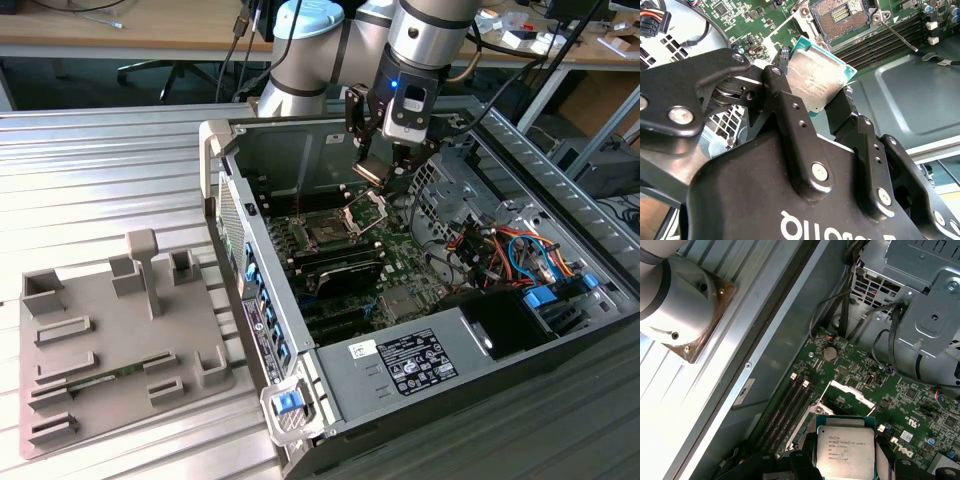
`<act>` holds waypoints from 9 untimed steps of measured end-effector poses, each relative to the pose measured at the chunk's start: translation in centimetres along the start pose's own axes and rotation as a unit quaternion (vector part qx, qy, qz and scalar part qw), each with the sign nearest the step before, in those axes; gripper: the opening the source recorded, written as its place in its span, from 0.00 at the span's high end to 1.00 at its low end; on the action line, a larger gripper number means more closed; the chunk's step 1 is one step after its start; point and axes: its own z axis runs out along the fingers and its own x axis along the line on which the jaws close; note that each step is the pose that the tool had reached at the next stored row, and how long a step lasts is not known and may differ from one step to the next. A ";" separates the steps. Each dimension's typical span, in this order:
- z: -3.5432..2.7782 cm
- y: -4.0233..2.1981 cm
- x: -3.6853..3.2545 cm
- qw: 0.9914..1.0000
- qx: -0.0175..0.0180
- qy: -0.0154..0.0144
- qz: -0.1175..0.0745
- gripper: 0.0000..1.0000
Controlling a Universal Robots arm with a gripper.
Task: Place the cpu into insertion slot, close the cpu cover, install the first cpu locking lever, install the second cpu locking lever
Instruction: 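Place the cpu into insertion slot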
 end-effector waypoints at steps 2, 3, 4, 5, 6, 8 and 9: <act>0.00 0.00 0.00 1.000 0.000 0.000 0.001 0.45; 0.00 0.00 0.00 1.000 0.000 0.000 0.001 0.45; 0.00 0.00 0.00 1.000 0.000 0.000 0.002 0.45; 0.00 0.00 0.00 1.000 0.000 0.000 0.002 0.45; 0.00 0.00 0.00 1.000 0.000 0.000 0.003 0.45; 0.00 0.00 0.00 1.000 0.000 0.000 0.004 0.45; 0.00 0.00 0.00 1.000 0.000 0.000 0.004 0.45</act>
